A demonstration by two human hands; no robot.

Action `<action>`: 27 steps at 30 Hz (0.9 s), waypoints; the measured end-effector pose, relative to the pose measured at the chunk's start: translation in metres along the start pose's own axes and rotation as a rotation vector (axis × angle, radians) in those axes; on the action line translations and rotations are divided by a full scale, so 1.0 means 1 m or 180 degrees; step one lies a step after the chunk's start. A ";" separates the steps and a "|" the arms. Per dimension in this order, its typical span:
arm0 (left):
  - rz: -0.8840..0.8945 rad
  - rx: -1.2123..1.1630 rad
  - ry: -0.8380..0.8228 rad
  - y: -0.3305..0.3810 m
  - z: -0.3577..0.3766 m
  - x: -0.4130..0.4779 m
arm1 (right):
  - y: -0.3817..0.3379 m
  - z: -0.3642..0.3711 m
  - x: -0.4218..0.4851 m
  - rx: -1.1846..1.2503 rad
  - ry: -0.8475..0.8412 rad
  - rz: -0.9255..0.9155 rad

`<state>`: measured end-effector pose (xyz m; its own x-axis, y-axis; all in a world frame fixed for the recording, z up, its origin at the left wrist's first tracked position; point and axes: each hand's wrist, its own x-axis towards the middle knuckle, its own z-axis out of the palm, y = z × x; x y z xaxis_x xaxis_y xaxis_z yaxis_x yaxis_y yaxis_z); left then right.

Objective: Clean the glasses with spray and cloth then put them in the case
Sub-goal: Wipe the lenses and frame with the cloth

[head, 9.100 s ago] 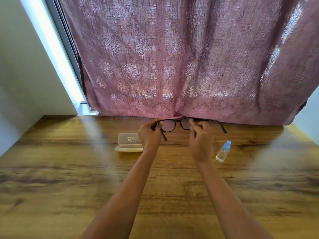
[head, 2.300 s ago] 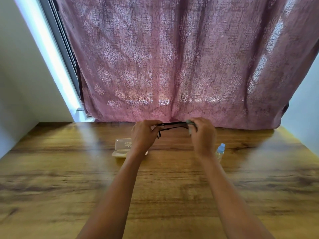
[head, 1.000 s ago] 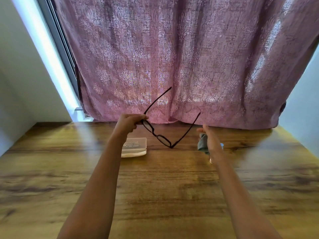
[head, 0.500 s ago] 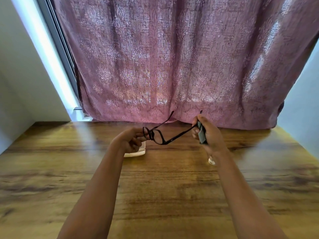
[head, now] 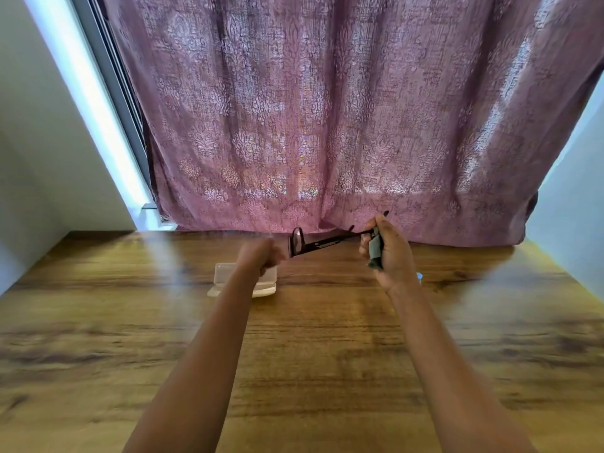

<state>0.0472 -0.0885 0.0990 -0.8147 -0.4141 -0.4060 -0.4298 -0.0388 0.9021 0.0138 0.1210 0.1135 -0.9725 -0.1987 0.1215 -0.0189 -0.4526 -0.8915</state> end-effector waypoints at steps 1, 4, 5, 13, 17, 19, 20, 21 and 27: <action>0.0439 0.0149 0.0437 0.001 0.000 -0.001 | 0.000 0.001 0.000 -0.0032 0.0078 -0.0017; 0.2159 0.0101 0.0875 0.011 -0.002 -0.015 | 0.000 0.005 0.000 -0.0144 0.0290 -0.0045; 0.2641 0.0063 0.0661 0.016 -0.002 -0.021 | 0.000 0.006 0.000 -0.0172 0.0356 -0.0033; 0.3720 0.2217 0.0144 0.024 -0.004 -0.037 | -0.002 0.014 0.003 -0.0088 0.0561 0.0243; 0.3795 0.2462 0.0596 0.020 0.000 -0.034 | -0.002 0.013 0.004 -0.0011 0.0508 0.0377; 0.3908 0.2525 0.0901 0.017 0.004 -0.034 | -0.003 0.012 0.003 -0.0206 0.0554 0.0490; 0.3948 0.2552 0.1033 0.016 0.006 -0.035 | -0.003 0.011 0.003 -0.0385 0.0653 0.0538; 0.3970 0.2568 0.1141 0.015 0.008 -0.035 | -0.005 0.011 0.003 -0.0568 0.0785 0.0576; 0.3866 0.2763 0.1271 0.010 0.009 -0.030 | -0.022 0.024 0.002 -0.2201 0.1372 -0.0410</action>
<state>0.0641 -0.0679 0.1191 -0.7366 -0.0174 0.6761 0.1903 0.9539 0.2319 0.0178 0.1097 0.1434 -0.9541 0.2330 0.1884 -0.1381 0.2163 -0.9665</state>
